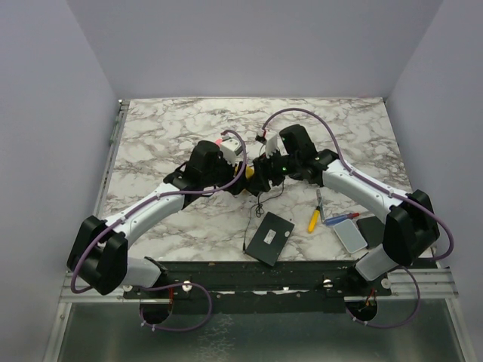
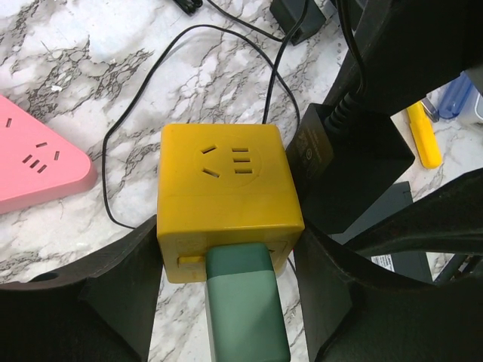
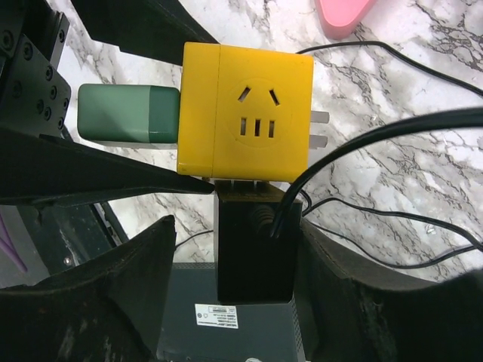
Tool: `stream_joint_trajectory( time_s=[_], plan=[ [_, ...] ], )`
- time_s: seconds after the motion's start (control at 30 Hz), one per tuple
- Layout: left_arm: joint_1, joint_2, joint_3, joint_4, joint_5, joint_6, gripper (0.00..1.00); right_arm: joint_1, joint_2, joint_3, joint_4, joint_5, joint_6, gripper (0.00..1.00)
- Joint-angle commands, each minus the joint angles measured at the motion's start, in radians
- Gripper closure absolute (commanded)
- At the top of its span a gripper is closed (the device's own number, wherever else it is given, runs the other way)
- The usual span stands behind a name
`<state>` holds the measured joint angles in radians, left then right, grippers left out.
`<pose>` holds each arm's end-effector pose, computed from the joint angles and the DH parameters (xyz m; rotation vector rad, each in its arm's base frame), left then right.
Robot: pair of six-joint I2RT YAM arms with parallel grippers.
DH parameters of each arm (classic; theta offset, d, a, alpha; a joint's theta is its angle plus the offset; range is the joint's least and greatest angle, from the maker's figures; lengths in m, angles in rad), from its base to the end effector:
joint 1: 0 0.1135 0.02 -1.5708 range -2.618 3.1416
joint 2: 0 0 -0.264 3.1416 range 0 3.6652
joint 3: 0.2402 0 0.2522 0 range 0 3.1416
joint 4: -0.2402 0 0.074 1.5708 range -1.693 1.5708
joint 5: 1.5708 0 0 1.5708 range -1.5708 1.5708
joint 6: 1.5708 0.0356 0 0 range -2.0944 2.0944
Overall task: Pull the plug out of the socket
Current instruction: Remove the plug from the socket.
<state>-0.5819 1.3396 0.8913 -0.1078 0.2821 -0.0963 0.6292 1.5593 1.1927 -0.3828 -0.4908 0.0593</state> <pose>0.2436 -0.1722 0.2613 0.6900 2.0711 -0.6938 0.2685 0.2162 0.2739 -0.9156 2.2049 0.9083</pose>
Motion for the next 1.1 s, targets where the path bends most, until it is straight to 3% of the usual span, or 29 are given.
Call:
stream_joint_trajectory(
  time_s=[0.0, 0.4, 0.8, 1.07],
  plan=[
    [0.007, -0.001, 0.001, 0.033, -0.059, -0.036, 1.0, 0.005, -0.025, 0.021, 0.017, 0.052, 0.015, 0.34],
    [0.101, -0.011, -0.025, 0.104, 0.054, -0.144, 1.0, -0.072, -0.098, -0.079, 0.132, 0.07, 0.123, 0.3],
    [0.213, -0.004, -0.066, 0.301, 0.319, -0.309, 1.0, -0.09, -0.251, -0.349, 0.591, -0.007, 0.391, 0.36],
    [0.215, -0.001, -0.065, 0.303, 0.343, -0.31, 1.0, -0.089, -0.217, -0.378, 0.647, -0.018, 0.406, 0.38]
  ],
)
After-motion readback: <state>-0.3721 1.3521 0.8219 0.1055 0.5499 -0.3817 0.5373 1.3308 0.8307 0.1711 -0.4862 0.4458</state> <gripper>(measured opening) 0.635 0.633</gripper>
